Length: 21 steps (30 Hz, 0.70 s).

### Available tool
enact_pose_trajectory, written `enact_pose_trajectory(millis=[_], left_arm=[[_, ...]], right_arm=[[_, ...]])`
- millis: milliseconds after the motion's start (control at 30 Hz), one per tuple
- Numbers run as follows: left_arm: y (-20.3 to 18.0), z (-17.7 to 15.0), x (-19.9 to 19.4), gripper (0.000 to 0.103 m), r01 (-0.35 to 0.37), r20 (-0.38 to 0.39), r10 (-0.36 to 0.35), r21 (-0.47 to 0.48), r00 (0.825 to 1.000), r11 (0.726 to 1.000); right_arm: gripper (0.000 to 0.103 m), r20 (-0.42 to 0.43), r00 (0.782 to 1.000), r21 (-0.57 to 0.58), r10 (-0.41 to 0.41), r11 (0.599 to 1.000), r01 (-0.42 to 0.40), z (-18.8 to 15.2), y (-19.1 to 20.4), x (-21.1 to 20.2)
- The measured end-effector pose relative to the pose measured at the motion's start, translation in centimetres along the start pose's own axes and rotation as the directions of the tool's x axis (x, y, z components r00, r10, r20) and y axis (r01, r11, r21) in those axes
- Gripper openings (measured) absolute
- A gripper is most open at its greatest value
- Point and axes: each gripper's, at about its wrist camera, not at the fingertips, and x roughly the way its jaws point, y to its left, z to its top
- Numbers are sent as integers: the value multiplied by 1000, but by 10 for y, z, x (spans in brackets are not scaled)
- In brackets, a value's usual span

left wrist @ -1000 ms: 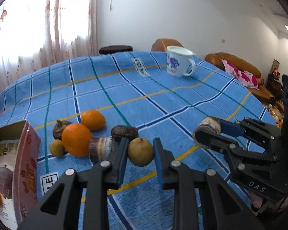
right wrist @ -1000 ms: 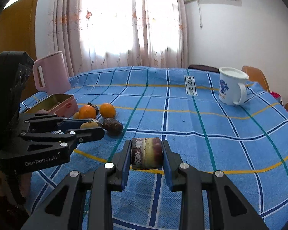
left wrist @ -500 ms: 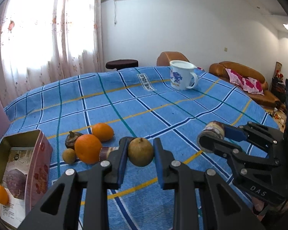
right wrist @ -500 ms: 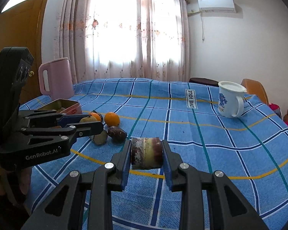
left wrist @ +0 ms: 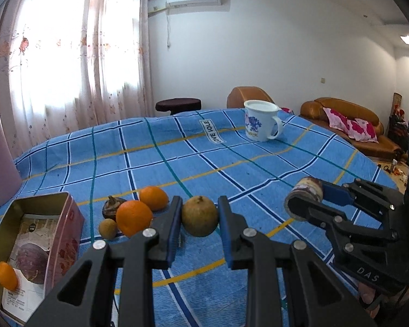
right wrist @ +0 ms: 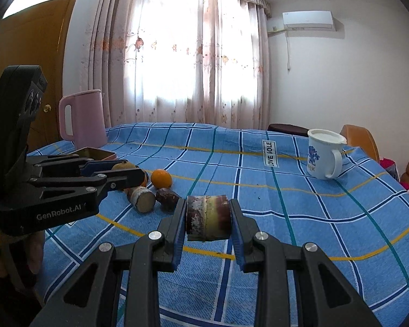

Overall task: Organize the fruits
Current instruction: 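Carry the brown fruit with the left tool while the right tool carries the roll to the tin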

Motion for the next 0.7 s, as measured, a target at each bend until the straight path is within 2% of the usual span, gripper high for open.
enact_pose_trajectory(millis=[433, 700], left_arm=[[-1, -1, -11, 28, -12, 55, 12, 3, 998, 1000], [0, -2, -19, 28, -22, 77, 21, 10, 997, 1000]], right_arm=[[31, 82, 997, -36, -13, 999, 16, -3, 5, -12], [31, 95, 995, -37, -22, 999, 26, 1, 7, -13]])
